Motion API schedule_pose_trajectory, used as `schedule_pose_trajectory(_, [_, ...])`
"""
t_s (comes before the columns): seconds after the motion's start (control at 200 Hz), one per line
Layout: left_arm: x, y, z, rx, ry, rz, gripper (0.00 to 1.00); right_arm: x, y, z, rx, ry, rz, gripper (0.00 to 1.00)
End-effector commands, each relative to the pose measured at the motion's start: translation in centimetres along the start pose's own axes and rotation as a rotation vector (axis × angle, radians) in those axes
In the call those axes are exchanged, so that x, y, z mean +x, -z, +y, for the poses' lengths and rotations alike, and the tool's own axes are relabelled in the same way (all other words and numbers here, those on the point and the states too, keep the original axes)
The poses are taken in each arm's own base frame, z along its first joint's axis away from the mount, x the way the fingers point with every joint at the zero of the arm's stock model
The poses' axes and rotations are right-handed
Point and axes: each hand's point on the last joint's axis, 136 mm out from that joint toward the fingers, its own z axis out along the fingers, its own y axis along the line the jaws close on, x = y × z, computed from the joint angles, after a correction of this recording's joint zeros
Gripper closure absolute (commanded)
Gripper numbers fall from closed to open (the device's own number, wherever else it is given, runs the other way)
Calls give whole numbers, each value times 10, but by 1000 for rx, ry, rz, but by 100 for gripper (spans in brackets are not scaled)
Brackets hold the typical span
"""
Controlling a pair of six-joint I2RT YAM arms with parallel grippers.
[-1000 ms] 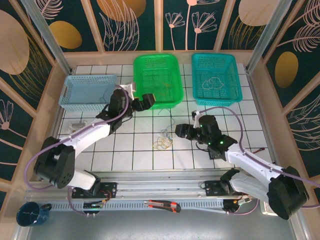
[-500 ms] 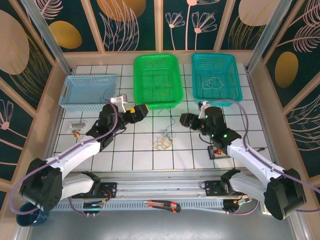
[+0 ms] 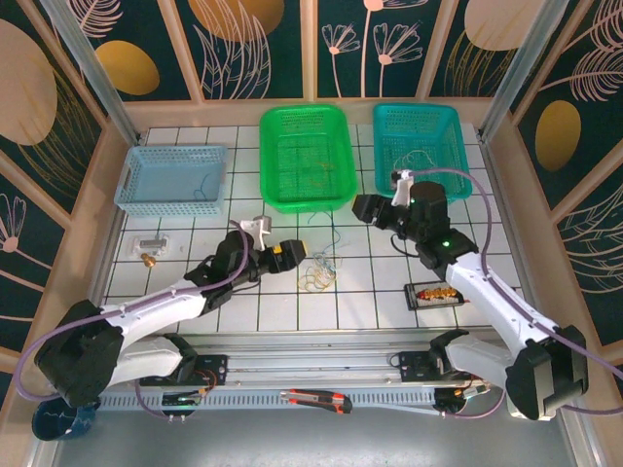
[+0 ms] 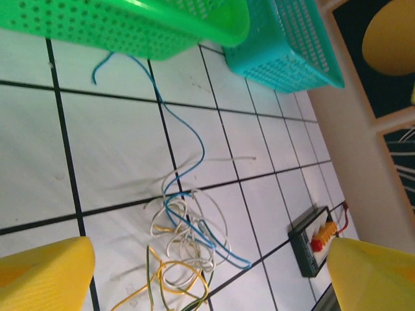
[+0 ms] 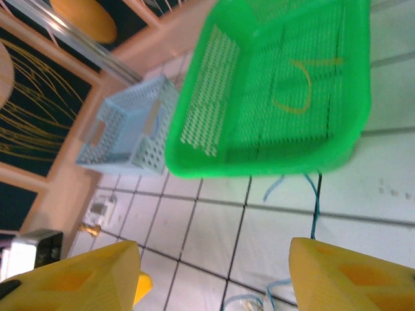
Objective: Untangle the cables
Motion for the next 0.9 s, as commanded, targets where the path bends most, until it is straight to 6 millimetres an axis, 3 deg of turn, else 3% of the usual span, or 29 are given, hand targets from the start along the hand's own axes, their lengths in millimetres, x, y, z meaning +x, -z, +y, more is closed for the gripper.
schedule_pose_trajectory(0.0, [8, -5, 2, -3, 18, -2, 12, 35, -15, -10, -11, -47, 81, 40])
schedule_pose_trajectory(0.225, [34, -14, 10, -9, 40, 49, 17, 82, -47, -27, 19, -79, 171, 47])
schedule_pose_trajectory(0.43, [44, -14, 20, -25, 56, 57, 17, 120, -71, -8, 0, -26, 271, 54])
schedule_pose_trajectory(0.615, [45, -9, 26, -44, 62, 43, 18, 142, -73, -1, 2, 16, 316, 56])
schedule_pose_trajectory(0.896, [43, -2, 31, -59, 71, 20, 18, 163, -62, -18, 71, 37, 346, 62])
